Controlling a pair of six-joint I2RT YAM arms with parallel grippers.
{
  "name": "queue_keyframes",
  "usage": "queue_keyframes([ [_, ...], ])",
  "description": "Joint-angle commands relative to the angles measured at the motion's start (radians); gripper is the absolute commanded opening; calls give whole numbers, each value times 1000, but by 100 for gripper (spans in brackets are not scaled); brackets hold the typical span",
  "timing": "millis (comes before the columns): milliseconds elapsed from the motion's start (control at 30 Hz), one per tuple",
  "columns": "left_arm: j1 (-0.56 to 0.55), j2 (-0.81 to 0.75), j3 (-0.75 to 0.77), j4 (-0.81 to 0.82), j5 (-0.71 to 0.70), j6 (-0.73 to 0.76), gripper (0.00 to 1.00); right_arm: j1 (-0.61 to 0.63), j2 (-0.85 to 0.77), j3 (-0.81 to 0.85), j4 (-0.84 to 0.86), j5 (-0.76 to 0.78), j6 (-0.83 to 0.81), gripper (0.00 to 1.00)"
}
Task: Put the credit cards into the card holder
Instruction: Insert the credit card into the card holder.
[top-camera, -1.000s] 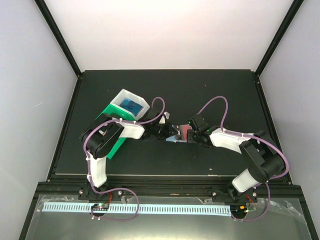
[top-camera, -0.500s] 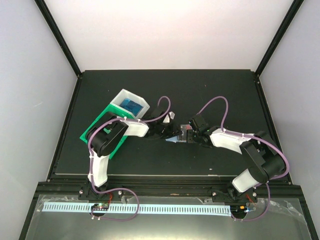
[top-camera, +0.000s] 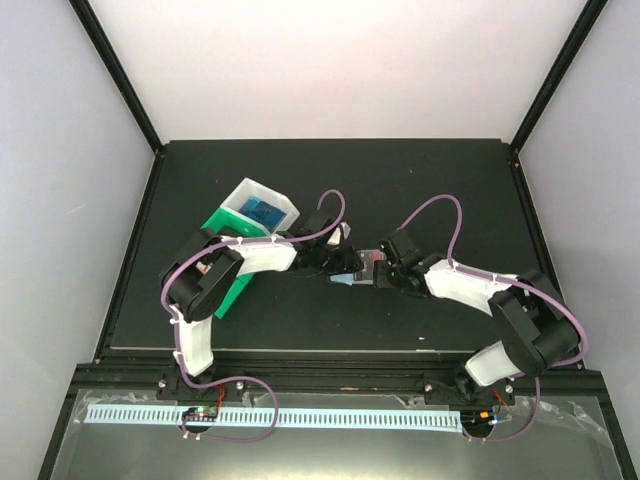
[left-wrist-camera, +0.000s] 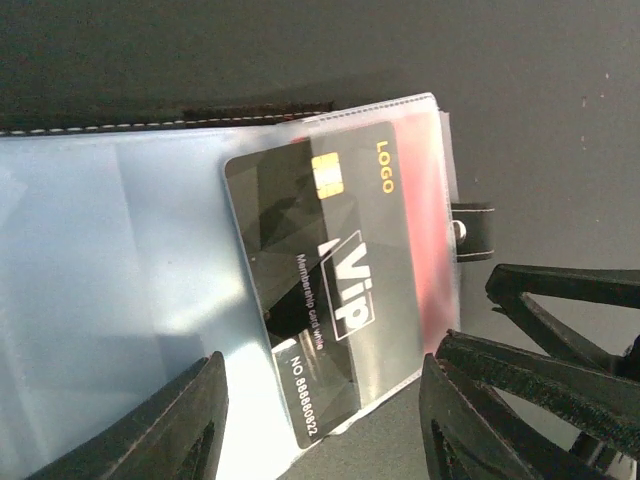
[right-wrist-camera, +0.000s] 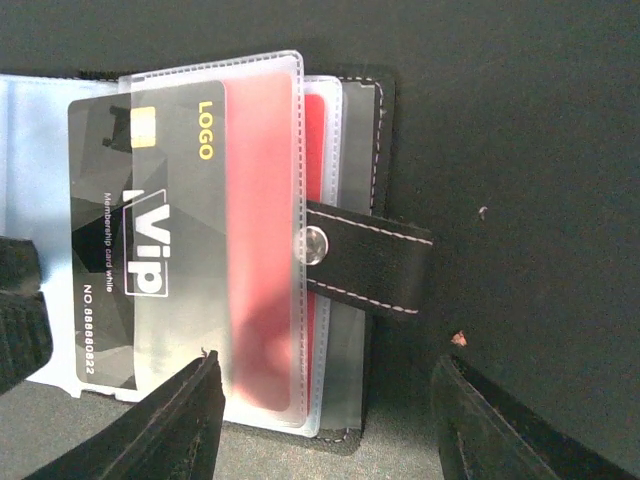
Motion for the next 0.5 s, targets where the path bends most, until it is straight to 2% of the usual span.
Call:
queue_keyframes([
  [0,-4,-12,25,-116,-84,36,55,3,-14,-13,-2,15,11,59],
  [467,-33,103,111,-51,36,46,53,1,42,-13,53,-80,-17,62],
])
